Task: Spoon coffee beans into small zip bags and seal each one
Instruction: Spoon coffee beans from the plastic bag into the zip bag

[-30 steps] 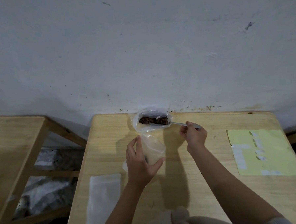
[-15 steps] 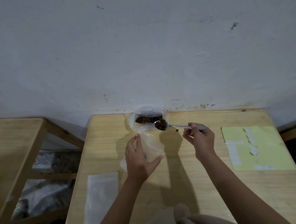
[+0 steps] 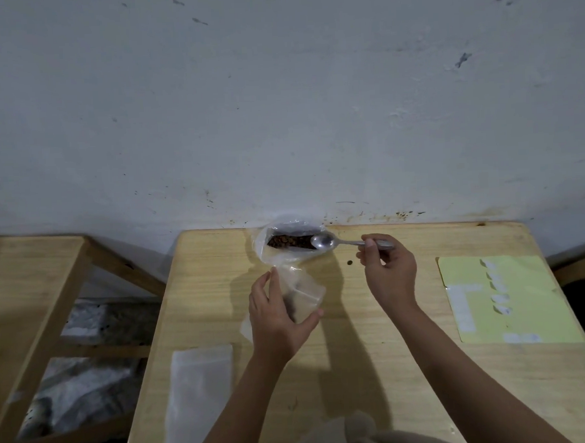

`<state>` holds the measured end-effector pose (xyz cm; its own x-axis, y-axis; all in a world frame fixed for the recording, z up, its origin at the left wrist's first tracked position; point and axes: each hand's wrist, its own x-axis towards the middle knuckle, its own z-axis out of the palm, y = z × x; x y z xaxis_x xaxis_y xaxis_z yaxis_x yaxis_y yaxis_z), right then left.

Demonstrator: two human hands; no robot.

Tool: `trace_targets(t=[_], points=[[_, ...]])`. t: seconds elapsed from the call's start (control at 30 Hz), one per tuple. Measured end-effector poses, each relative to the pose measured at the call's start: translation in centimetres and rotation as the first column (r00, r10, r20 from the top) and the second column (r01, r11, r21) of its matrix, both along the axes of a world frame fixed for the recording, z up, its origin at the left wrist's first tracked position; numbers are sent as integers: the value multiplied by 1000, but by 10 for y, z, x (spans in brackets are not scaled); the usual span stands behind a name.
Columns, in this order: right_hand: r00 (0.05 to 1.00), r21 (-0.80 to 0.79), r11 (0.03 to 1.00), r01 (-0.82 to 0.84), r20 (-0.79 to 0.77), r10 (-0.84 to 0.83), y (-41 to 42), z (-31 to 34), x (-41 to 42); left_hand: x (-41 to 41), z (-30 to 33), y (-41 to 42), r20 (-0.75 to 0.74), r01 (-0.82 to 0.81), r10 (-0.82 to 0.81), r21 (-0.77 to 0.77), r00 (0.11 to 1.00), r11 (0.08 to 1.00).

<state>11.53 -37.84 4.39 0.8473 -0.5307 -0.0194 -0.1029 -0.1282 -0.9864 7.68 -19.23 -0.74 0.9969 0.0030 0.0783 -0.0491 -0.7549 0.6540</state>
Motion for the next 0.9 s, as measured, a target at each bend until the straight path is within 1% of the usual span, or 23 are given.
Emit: trace_targets(t=[0.13, 0.27, 0.3, 0.33, 0.4, 0.43, 0.5, 0.6, 0.7, 0.9], points=[[999, -166, 985, -44, -27, 40, 16, -20, 20, 2, -5, 6, 71, -4, 1, 43, 997, 999], [997, -237, 969, -63, -68, 48, 34, -37, 34, 6, -5, 10, 53, -14, 12, 42, 999, 999], [994, -208, 977, -43, -105, 22, 37, -42, 38, 7, -5, 11, 44, -16, 14, 39, 999, 999], [986, -141, 990, -4, -163, -19, 39, -47, 42, 8, -5, 12, 34, -19, 18, 35, 999, 999], [949, 94, 987, 129, -299, -96, 39, -54, 52, 10, -4, 13, 15, -33, 33, 21, 999, 999], [925, 203, 958, 204, -361, -120, 38, -55, 56, 11, -4, 13, 12, -40, 40, 16, 999, 999], [886, 344, 891, 295, -448, -120, 33, -55, 60, 12, -4, 13, 5, -43, 43, 10, 999, 999], [872, 491, 793, 361, -479, -101, 29, -50, 59, 13, -5, 12, -12, -32, 32, 6, 999, 999], [876, 526, 764, 374, -472, -104, 26, -48, 55, 12, -6, 11, -11, -17, 17, -1, 1000, 1000], [887, 517, 771, 372, -442, -131, 20, -48, 43, 10, -4, 12, 10, -1, 1, 12, 1000, 1000]])
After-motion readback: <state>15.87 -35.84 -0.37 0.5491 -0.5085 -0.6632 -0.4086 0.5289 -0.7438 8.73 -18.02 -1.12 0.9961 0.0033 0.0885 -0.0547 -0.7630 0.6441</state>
